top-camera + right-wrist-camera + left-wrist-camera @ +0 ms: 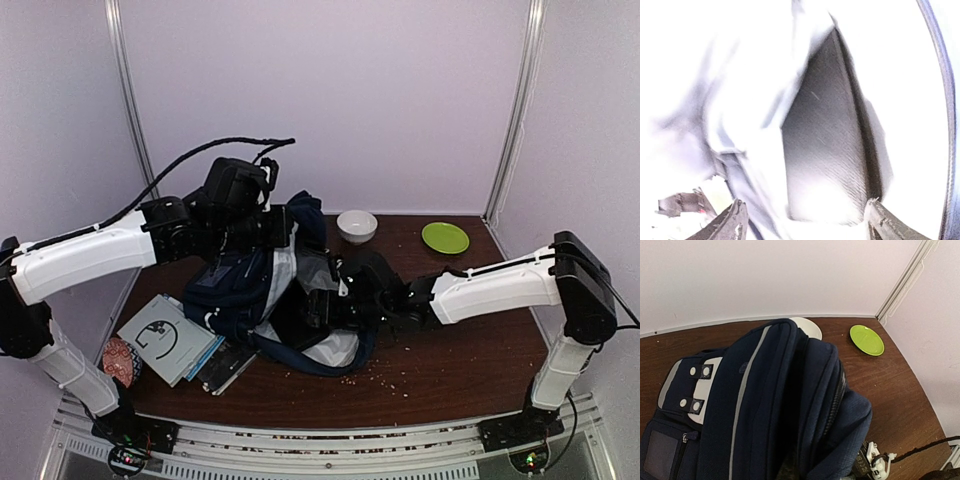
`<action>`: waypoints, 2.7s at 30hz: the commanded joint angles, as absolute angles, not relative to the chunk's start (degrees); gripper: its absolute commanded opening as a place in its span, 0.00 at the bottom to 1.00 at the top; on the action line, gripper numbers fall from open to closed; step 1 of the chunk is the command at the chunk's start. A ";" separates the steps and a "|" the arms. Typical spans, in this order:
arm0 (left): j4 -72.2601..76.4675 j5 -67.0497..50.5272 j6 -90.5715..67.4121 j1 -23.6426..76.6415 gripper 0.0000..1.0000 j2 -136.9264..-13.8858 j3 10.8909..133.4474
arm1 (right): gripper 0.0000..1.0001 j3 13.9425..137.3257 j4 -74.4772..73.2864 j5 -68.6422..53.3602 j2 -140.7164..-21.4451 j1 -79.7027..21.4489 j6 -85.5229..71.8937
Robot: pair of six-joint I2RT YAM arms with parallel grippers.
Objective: Pack the student bag
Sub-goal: Adjust the student bag at the center of the board, then pick up the personal item from the student bag, then place the personal item at the center of the board.
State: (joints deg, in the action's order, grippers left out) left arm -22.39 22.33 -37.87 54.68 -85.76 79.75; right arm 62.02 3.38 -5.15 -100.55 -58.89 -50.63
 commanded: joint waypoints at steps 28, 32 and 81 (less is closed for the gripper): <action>-12.25 23.88 -36.93 54.32 0.00 -83.59 76.11 | 0.00 59.40 5.30 -5.13 -94.38 -57.88 -53.63; -12.47 25.12 -35.94 54.08 0.00 -83.18 76.61 | 0.00 59.78 -1.22 -3.97 -88.21 -57.81 -50.35; -10.32 0.59 -46.78 39.72 0.00 -79.39 78.33 | 0.00 29.12 -4.44 16.51 -59.85 -44.89 -53.72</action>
